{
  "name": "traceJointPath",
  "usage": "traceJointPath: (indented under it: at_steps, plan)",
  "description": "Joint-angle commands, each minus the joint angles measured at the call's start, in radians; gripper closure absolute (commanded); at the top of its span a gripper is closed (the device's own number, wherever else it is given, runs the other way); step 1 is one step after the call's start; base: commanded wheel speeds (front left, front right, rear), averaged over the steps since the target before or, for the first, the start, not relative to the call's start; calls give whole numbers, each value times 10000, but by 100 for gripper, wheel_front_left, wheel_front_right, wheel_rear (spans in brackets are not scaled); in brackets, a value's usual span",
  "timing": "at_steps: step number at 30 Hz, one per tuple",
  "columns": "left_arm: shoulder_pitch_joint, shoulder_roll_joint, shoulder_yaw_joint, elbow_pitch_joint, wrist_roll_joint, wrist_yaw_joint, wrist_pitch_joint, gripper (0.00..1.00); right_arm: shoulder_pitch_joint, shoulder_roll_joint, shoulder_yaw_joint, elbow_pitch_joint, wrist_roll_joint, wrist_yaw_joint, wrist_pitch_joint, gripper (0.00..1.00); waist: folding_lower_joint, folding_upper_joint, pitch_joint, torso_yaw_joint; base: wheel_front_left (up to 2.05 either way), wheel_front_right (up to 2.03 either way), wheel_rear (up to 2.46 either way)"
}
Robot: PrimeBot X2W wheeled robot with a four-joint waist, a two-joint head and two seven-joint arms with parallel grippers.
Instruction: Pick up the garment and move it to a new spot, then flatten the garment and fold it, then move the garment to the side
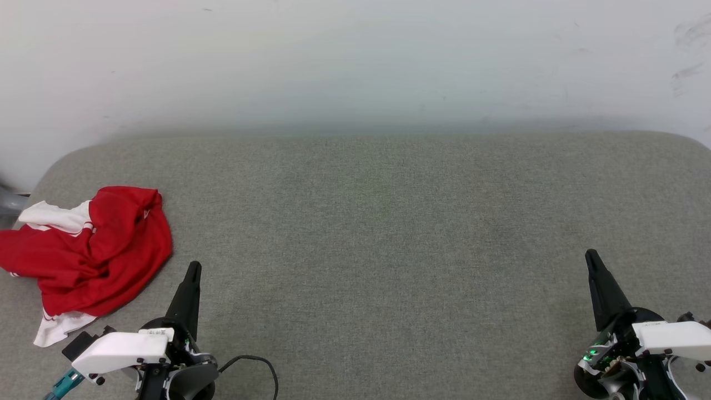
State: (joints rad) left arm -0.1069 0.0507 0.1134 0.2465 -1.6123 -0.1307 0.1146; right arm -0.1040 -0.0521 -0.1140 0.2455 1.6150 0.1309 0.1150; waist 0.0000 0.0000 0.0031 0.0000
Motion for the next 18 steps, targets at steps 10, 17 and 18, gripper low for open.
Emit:
traceJointPath:
  at_steps: [10, 17, 18]
  plan:
    - [-61, -11, 22, -12, -16, -18, 19, 100, -115, 32, 8, 7, -42, -3, 9, 100, 0, 0, 0, 0, 0, 0, 0]
    - [-61, -11, 25, -12, -14, -18, 19, 100, -116, 32, 8, 7, -42, -3, 8, 100, 0, 0, 0, 0, 0, 0, 0]
    - [-61, -11, 22, -12, -14, -18, 19, 100, -116, 32, 8, 7, -42, -3, 8, 100, 0, 0, 0, 0, 0, 0, 0]
